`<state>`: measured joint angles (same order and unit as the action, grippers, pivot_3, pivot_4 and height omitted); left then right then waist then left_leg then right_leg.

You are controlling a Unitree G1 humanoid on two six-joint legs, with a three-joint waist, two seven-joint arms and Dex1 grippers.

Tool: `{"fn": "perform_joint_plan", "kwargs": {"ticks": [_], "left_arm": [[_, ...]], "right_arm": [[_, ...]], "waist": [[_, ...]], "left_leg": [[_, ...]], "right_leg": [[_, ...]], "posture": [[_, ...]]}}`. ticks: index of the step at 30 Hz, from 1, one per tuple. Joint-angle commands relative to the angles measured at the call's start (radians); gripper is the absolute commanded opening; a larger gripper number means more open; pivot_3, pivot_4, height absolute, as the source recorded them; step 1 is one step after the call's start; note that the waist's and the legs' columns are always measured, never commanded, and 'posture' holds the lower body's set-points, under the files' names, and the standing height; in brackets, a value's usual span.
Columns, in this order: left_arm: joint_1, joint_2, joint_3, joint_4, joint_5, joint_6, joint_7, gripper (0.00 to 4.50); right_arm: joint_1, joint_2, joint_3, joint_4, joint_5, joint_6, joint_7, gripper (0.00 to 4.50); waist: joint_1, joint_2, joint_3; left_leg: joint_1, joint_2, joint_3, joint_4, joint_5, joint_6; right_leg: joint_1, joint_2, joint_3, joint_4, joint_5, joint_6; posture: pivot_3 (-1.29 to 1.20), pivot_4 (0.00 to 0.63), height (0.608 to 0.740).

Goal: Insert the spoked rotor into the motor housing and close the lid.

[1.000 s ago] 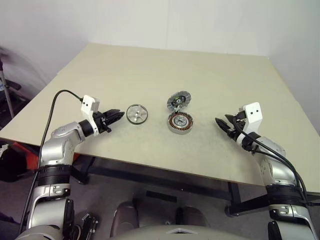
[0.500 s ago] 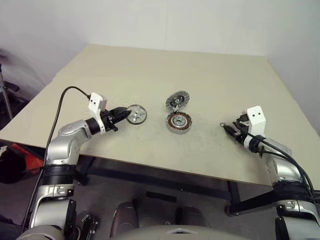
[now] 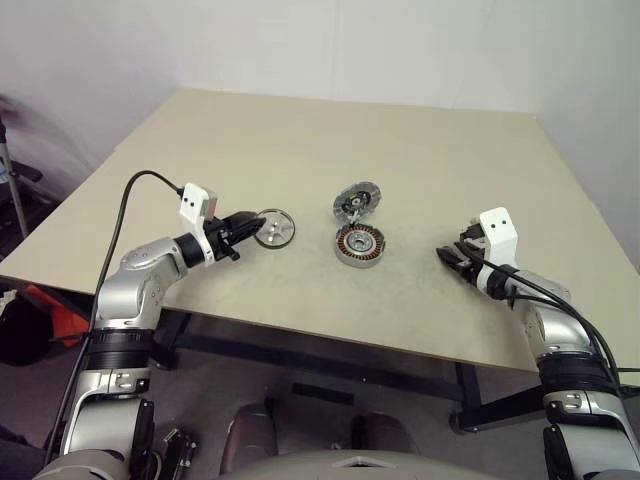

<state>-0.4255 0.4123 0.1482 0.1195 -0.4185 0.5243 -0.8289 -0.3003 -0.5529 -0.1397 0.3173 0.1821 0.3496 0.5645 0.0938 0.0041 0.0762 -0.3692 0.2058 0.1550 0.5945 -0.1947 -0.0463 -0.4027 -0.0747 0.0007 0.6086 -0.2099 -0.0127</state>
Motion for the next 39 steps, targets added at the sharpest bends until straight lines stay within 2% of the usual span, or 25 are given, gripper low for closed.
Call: {"fn": "perform_joint_plan", "kwargs": {"ticks": [1, 11, 14, 17, 26, 32, 39], "left_arm": [[-0.011, 0.014, 0.004, -0.048, -0.022, 0.002, 0.005, 1.58], [-0.010, 0.024, 0.005, -0.066, -0.029, 0.009, 0.014, 1.58], [-0.015, 0.026, 0.005, -0.066, -0.031, 0.009, 0.017, 1.58], [-0.021, 0.032, 0.007, -0.063, -0.032, 0.007, 0.019, 1.58], [-0.032, 0.038, 0.008, -0.047, -0.031, -0.001, 0.021, 1.58], [-0.033, 0.037, 0.005, -0.050, -0.033, 0.004, 0.021, 1.58], [-0.039, 0.031, -0.001, -0.052, -0.038, 0.008, 0.024, 1.58]], "right_arm": [[-0.027, 0.009, 0.001, -0.006, -0.005, -0.007, -0.010, 2.13], [-0.039, 0.015, -0.030, 0.041, 0.015, 0.040, -0.033, 2.13], [-0.041, 0.013, -0.034, 0.049, 0.015, 0.051, -0.044, 1.54], [-0.036, 0.012, -0.030, 0.047, 0.015, 0.054, -0.045, 0.66], [-0.041, 0.015, -0.020, 0.025, 0.017, 0.053, -0.042, 0.66], [-0.048, 0.039, 0.010, -0.140, 0.072, 0.054, 0.050, 0.66], [-0.118, 0.094, 0.085, -0.257, 0.087, 0.125, 0.076, 0.66]], "waist": [[0.000, 0.000, 0.000], [0.000, 0.000, 0.000], [0.000, 0.000, 0.000], [0.000, -0.001, -0.001], [0.000, -0.001, -0.001], [-0.003, 0.000, -0.001], [-0.001, 0.000, -0.001]], "left_leg": [[0.000, 0.000, 0.000, 0.000, 0.000, -0.001], [0.002, 0.000, 0.000, 0.001, 0.001, 0.000], [0.003, 0.000, 0.000, 0.001, 0.001, 0.000], [0.004, 0.000, -0.001, 0.001, 0.001, 0.000], [0.003, 0.000, -0.001, 0.002, 0.001, 0.001], [0.002, 0.001, -0.001, 0.002, 0.001, 0.001], [0.002, 0.001, -0.001, 0.001, 0.001, 0.001]], "right_leg": [[0.000, 0.000, 0.000, 0.000, 0.000, 0.000], [0.003, 0.000, 0.000, 0.001, 0.000, 0.000], [0.004, 0.000, 0.000, 0.001, 0.000, 0.000], [0.005, 0.000, -0.001, 0.002, 0.000, 0.000], [0.005, 0.000, -0.001, 0.002, 0.000, 0.000], [0.003, 0.000, -0.001, 0.002, 0.000, 0.000], [0.003, 0.000, -0.001, 0.002, 0.000, 0.000]], "posture": [[0.00, 0.000, 0.740], [0.00, 0.000, 0.740], [0.00, 0.000, 0.740], [0.00, 0.000, 0.740], [0.00, 0.000, 0.740], [0.00, 0.000, 0.740], [0.00, 0.000, 0.740]]}}
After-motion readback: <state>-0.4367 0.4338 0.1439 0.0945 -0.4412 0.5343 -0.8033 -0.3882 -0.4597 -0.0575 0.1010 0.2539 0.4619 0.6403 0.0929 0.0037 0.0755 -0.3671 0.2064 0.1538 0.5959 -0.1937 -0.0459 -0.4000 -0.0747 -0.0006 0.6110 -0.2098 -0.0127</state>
